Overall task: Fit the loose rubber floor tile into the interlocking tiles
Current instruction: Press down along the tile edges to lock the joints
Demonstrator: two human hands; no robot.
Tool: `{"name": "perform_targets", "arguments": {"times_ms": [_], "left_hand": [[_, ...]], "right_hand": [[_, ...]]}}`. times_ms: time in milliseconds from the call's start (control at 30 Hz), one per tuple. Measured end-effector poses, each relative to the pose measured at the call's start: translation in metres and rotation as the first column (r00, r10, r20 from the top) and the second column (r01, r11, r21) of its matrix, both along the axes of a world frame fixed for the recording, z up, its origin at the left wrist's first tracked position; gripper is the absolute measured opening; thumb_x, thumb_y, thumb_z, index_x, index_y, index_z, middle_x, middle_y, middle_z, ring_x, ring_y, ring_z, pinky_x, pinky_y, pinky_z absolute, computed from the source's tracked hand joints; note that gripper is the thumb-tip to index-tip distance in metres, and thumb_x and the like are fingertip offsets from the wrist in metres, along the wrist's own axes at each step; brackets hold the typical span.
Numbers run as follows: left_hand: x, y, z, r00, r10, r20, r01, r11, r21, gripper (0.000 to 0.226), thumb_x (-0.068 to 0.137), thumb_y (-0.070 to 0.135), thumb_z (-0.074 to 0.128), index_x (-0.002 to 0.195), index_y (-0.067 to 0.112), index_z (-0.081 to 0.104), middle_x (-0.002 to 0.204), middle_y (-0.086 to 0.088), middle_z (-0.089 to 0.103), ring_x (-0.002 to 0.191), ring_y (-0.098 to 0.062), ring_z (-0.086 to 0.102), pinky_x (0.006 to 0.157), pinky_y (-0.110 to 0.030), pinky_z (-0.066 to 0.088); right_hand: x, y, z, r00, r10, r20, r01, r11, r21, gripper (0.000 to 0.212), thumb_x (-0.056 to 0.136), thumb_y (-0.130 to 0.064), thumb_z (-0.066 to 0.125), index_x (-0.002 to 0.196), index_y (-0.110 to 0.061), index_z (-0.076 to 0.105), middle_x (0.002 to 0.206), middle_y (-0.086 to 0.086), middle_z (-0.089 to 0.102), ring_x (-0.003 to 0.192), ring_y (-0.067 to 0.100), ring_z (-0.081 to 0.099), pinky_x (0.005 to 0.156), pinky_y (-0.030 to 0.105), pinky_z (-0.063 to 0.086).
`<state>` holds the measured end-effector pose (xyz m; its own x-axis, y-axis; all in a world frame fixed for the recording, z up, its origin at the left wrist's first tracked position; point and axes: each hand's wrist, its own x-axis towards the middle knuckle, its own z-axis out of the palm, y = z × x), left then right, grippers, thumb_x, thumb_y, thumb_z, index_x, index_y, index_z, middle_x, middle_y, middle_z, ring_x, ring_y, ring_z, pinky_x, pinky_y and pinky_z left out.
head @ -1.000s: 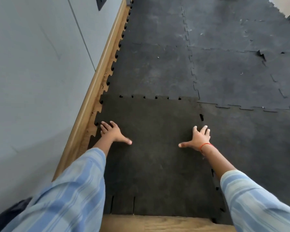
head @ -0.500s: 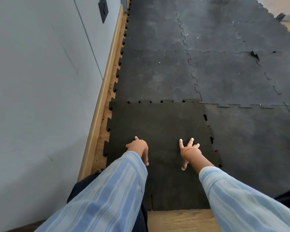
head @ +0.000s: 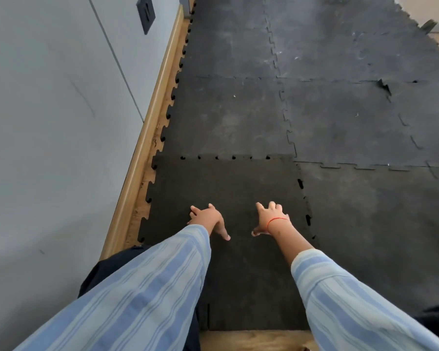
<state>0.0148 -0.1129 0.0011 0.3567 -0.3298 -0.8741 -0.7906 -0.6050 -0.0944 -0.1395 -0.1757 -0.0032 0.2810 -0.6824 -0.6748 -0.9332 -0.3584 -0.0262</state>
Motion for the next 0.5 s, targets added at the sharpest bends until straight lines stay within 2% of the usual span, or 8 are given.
{"name": "perform_targets", "arguments": {"times_ms": [100, 200, 300, 400, 500], "left_hand": [[-0.015, 0.006, -0.017, 0.996, 0.070, 0.063, -0.066, 0.996, -0.059, 0.131, 0.075, 0.042, 0.078, 0.146, 0.020, -0.030, 0.149, -0.030, -0.033, 0.142, -0.046, -0.018, 0.116, -0.054, 0.013], [-0.020, 0.005, -0.027, 0.994, 0.057, 0.095, -0.054, 0.998, -0.038, 0.129, 0.078, 0.035, 0.077, 0.146, 0.022, -0.031, 0.147, -0.031, -0.036, 0.141, -0.046, -0.020, 0.116, -0.054, 0.015], [-0.020, -0.003, -0.024, 0.989, 0.051, 0.140, -0.052, 0.999, 0.009, 0.122, 0.081, 0.031, 0.075, 0.147, 0.024, -0.028, 0.151, -0.030, -0.030, 0.144, -0.044, -0.015, 0.115, -0.051, 0.018], [-0.021, -0.013, -0.012, 0.989, 0.023, 0.147, -0.033, 0.997, 0.070, 0.110, 0.086, 0.025, 0.069, 0.150, 0.025, -0.021, 0.155, -0.027, -0.019, 0.146, -0.042, -0.008, 0.115, -0.052, 0.018], [-0.009, -0.025, 0.010, 0.995, -0.048, 0.086, 0.035, 0.989, 0.146, 0.102, 0.087, 0.031, 0.069, 0.154, 0.022, -0.007, 0.160, -0.021, 0.006, 0.146, -0.041, 0.008, 0.113, -0.055, 0.025]], "right_hand": [[-0.018, -0.014, -0.009, 0.998, 0.013, 0.057, -0.013, 1.000, -0.006, 0.124, 0.068, -0.043, 0.082, 0.152, -0.026, -0.008, 0.157, 0.015, -0.024, 0.145, 0.035, -0.017, 0.116, 0.057, 0.010], [-0.009, -0.039, -0.010, 0.996, 0.054, 0.076, -0.056, 0.998, 0.023, 0.136, 0.061, -0.044, 0.087, 0.150, -0.028, -0.015, 0.153, 0.013, -0.033, 0.141, 0.037, -0.026, 0.114, 0.060, 0.004], [0.011, -0.056, -0.013, 0.996, 0.057, 0.061, -0.061, 0.996, 0.058, 0.139, 0.060, -0.042, 0.087, 0.148, -0.032, -0.019, 0.151, 0.011, -0.037, 0.139, 0.039, -0.029, 0.111, 0.065, 0.004], [0.020, -0.062, -0.011, 0.995, 0.096, -0.027, -0.093, 0.990, 0.105, 0.137, 0.064, -0.035, 0.087, 0.147, -0.031, -0.022, 0.150, 0.012, -0.040, 0.139, 0.042, -0.028, 0.112, 0.065, 0.009], [0.024, -0.071, 0.000, 0.984, 0.153, -0.095, -0.134, 0.974, 0.181, 0.133, 0.068, -0.035, 0.084, 0.148, -0.029, -0.022, 0.150, 0.016, -0.038, 0.139, 0.046, -0.023, 0.112, 0.064, 0.014]]}}
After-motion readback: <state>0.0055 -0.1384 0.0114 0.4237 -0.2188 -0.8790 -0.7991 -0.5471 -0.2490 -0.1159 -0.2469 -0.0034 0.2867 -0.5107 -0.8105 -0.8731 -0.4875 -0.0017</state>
